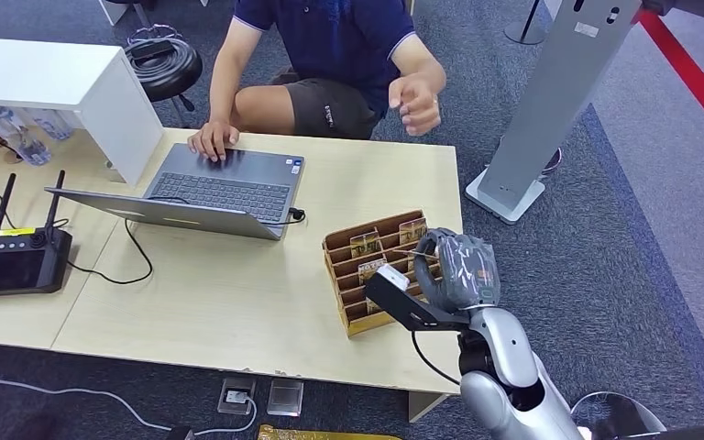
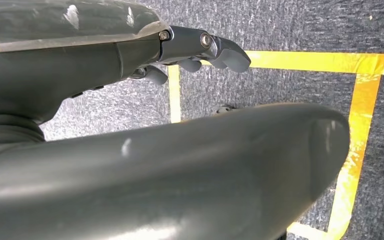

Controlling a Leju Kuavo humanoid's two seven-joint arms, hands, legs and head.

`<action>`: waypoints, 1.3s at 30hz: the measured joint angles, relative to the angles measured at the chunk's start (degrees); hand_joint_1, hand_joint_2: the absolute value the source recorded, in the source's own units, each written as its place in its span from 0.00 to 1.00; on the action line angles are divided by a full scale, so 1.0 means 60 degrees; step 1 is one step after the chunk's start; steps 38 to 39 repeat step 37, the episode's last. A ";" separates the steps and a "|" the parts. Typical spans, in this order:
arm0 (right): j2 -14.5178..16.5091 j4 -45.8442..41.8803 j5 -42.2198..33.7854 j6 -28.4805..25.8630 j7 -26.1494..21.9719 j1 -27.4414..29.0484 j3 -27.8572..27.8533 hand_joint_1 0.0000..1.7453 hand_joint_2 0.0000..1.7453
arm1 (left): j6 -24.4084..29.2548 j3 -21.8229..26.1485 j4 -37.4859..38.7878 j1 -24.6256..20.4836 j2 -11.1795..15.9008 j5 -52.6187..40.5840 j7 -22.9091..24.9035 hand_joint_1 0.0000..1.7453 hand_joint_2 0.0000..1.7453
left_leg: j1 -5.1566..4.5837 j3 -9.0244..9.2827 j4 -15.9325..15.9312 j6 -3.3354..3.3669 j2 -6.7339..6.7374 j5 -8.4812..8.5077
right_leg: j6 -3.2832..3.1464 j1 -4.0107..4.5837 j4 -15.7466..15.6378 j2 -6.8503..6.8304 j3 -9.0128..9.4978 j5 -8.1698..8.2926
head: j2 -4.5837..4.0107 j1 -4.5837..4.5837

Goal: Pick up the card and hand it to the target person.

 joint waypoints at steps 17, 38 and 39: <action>0.2565 0.6843 -0.0740 -0.0562 -0.1037 -0.4992 0.1291 1.00 1.00 | 0.0030 -0.0595 0.0000 -0.0366 -0.0183 -0.0339 0.0605 0.00 0.00 | 0.0001 -0.0024 0.0000 -0.0015 -0.0035 0.0025 | -0.0007 0.0001 0.0022 -0.0030 -0.0016 0.0004 | 0.0000 -0.0008; 0.3137 0.9777 -0.0613 -0.1304 -0.0870 -0.6153 0.1745 0.00 1.00 | -0.0214 -0.0996 0.0004 -0.0374 -0.0181 -0.0327 0.0489 0.00 0.00 | 0.0001 -0.0019 0.0005 -0.0014 -0.0033 0.0025 | -0.0006 0.0001 0.0018 -0.0029 -0.0022 0.0005 | 0.0000 -0.0021; 0.3137 0.9777 -0.0613 -0.1304 -0.0870 -0.6153 0.1745 0.00 1.00 | -0.0214 -0.0996 0.0004 -0.0374 -0.0181 -0.0327 0.0489 0.00 0.00 | 0.0001 -0.0019 0.0005 -0.0014 -0.0033 0.0025 | -0.0006 0.0001 0.0018 -0.0029 -0.0022 0.0005 | 0.0000 -0.0021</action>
